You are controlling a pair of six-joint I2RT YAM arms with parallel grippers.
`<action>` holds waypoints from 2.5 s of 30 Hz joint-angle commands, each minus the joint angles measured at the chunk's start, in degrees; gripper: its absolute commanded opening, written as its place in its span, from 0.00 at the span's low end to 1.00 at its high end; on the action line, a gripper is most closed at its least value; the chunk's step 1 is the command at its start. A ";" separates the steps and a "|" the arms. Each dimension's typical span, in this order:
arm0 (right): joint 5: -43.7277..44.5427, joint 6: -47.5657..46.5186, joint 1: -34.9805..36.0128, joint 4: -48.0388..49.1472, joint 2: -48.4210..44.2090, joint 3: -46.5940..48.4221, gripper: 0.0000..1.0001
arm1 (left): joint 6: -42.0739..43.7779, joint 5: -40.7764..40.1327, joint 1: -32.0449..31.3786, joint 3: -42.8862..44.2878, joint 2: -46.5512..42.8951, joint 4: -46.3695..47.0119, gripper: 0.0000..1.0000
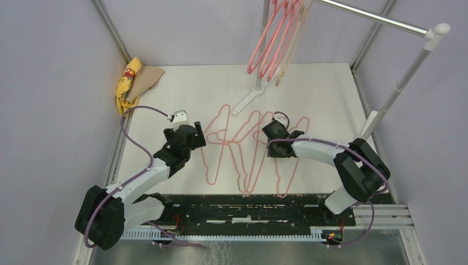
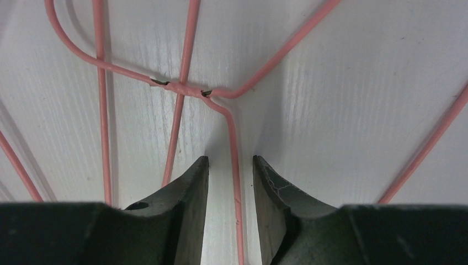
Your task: Organize the hangers
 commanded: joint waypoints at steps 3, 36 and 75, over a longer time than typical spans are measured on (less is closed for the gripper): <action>3.10 1.75 0.11 -0.44 4.56 0.43 0.16 | -1.90 -0.10 -0.16 -1.38 -2.26 1.33 0.99; 0.90 3.44 0.07 -9.33 -39.81 -0.14 0.01 | -4.26 2.00 -0.18 -2.12 -5.69 0.45 0.99; -11.16 1.78 -23.74 2.09 -18.41 48.16 0.01 | -2.07 0.64 -0.18 3.48 -7.76 -2.10 0.99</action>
